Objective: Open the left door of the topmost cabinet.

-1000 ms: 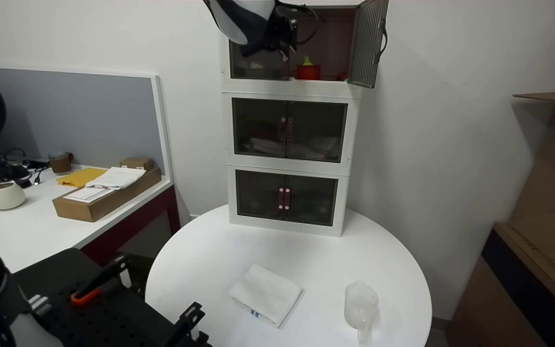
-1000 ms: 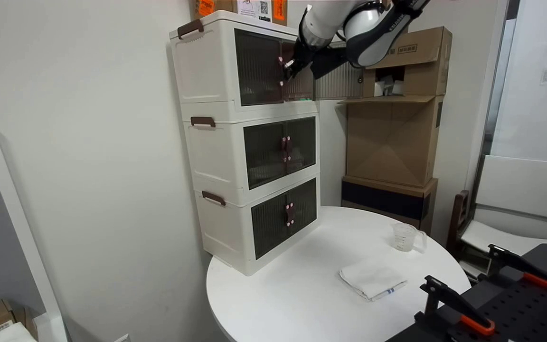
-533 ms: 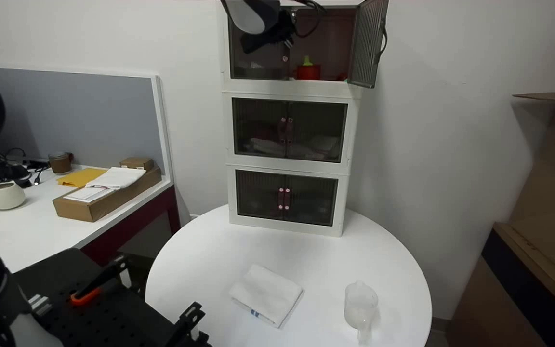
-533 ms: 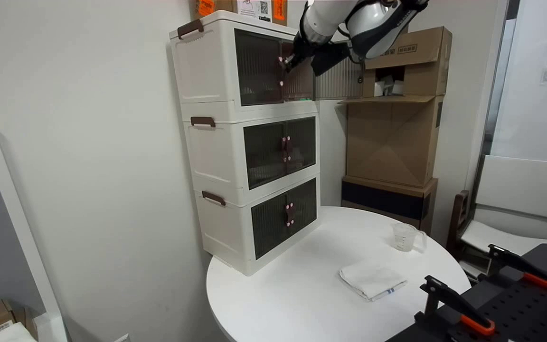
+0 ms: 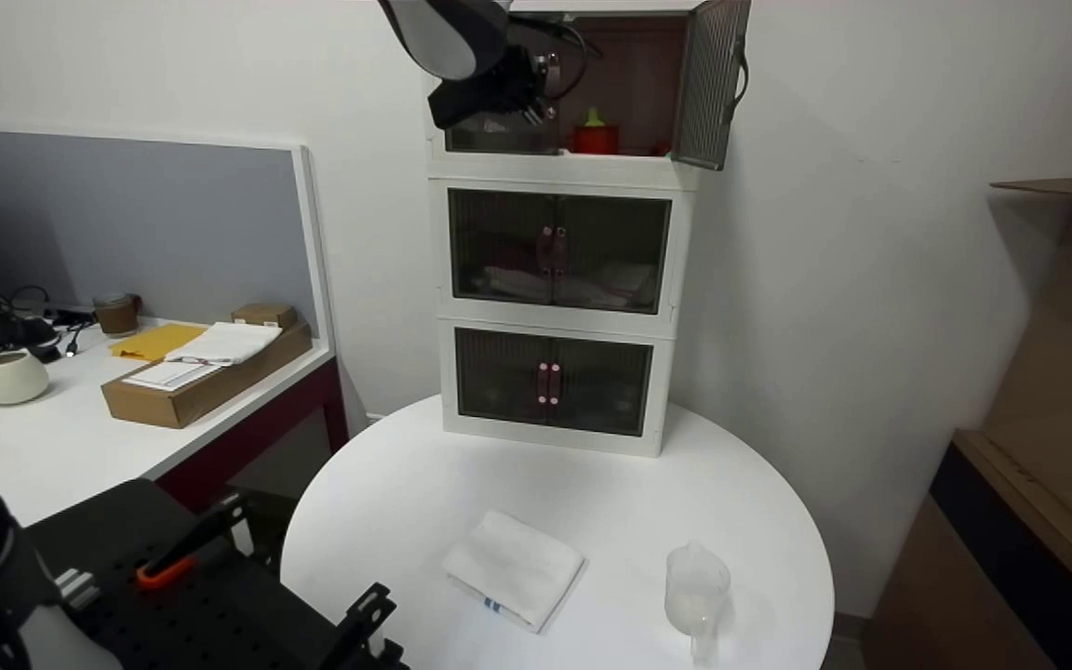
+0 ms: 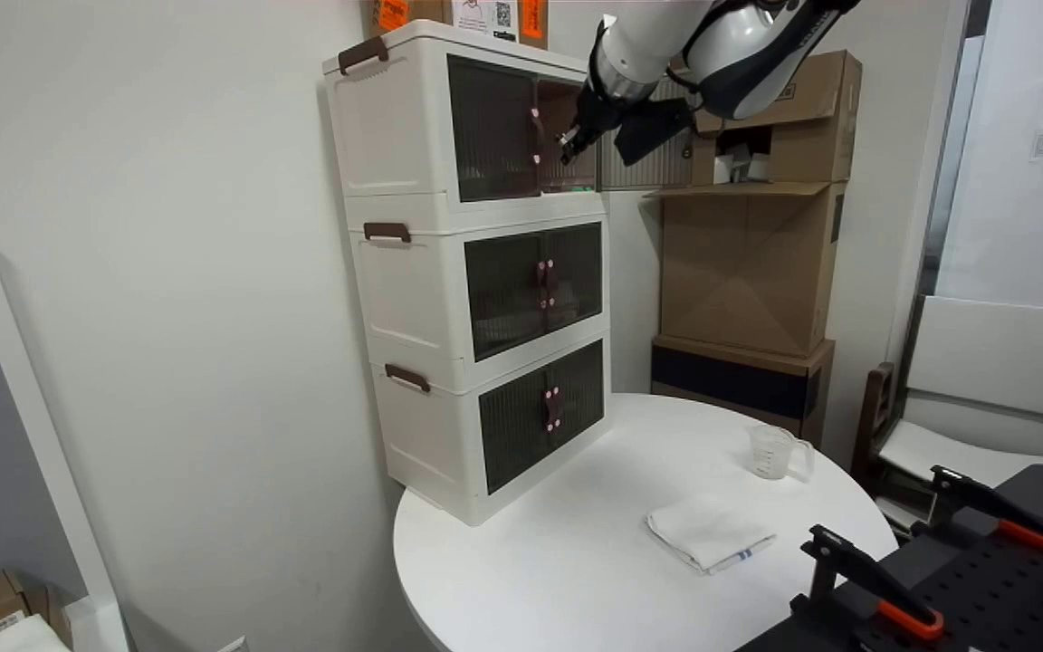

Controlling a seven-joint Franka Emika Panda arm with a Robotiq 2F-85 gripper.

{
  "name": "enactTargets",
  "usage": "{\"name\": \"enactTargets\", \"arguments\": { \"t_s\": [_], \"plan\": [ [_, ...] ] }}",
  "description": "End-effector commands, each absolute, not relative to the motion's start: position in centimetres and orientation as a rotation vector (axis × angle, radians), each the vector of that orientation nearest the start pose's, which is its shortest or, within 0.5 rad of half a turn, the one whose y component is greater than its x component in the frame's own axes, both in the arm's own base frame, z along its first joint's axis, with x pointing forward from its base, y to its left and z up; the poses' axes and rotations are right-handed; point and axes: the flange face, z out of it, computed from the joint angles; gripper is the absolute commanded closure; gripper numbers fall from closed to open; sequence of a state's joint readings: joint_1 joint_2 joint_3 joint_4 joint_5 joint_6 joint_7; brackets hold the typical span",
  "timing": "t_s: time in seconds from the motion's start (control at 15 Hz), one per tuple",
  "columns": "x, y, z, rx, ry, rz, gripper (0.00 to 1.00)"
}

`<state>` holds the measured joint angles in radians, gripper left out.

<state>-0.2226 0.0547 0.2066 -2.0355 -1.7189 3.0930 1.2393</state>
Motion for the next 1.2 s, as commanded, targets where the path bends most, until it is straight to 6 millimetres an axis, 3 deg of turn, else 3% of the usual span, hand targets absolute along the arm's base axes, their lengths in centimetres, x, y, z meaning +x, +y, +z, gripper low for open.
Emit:
{"name": "enactTargets", "arguments": {
  "t_s": [0.0, 0.07, 0.13, 0.27, 0.33, 0.47, 0.67, 0.87, 1.13],
  "plan": [
    [52.0, 6.9, 46.4, -2.960, -0.520, -1.663, 1.00],
    [51.2, 6.9, 46.6, -2.961, -0.500, -1.661, 0.74],
    [53.6, 7.1, 45.7, -2.940, -0.584, -1.642, 0.98],
    [52.2, 7.1, 46.2, -2.945, -0.562, -1.648, 0.84],
    [51.8, 7.1, 46.4, -2.947, -0.557, -1.652, 0.50],
    [53.1, 7.6, 48.4, -2.961, -0.595, -1.785, 0.48],
    [56.1, 8.1, 50.7, -2.986, -0.623, -1.992, 0.26],
    [58.6, 8.4, 50.6, -3.030, -0.628, -2.100, 0.04],
    [61.0, 7.6, 48.4, -3.049, -0.593, -2.045, 0.00]
  ]
}}
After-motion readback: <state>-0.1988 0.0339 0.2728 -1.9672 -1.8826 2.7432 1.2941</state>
